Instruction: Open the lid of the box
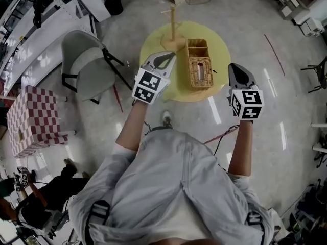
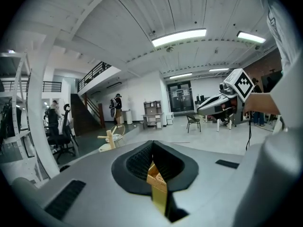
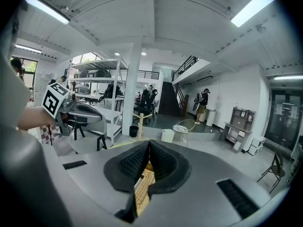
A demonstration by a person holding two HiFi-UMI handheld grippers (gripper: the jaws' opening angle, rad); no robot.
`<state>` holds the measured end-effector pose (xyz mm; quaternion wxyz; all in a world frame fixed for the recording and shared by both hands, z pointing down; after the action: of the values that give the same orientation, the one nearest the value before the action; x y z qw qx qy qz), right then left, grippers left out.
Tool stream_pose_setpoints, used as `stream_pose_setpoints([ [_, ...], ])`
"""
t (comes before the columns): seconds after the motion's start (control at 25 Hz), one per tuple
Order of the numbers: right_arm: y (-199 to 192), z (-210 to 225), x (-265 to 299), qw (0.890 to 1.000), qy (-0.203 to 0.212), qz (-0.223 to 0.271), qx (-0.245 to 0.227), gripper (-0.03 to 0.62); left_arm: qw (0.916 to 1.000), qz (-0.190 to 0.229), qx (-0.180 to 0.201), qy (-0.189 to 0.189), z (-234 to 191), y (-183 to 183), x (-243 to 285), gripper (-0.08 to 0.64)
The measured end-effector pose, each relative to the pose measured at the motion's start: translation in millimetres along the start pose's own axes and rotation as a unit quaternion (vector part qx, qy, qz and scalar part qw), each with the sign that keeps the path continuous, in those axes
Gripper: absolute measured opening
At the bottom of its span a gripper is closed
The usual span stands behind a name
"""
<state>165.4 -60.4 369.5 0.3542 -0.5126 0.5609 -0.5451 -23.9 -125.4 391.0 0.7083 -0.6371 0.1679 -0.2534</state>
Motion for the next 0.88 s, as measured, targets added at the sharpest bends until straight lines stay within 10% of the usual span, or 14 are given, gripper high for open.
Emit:
stream_pose_setpoints([
  [0.44, -18.6, 25.3, 57.2, 0.998, -0.04, -0.04, 0.018, 0.025, 0.9995, -0.002, -0.021, -0.024, -57.2, -25.1, 48.9, 0.029],
  [0.88, -74.9, 60.4, 80.0, 0.995, 0.013, -0.099, 0.011, 0.044, 0.997, -0.047, -0.06, -0.011, -39.5, -57.5, 86.7, 0.029],
])
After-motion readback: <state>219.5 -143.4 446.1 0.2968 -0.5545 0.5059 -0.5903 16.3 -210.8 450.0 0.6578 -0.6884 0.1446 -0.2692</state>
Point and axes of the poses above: the fingertips, and each gripper's own axes: x forward along the fingers, z to its right, y out of its top, the point moved 1 cm from there along -x, backward along the fingers, and after that the axes turned 11 degrees about z, right-handed, at the moved point
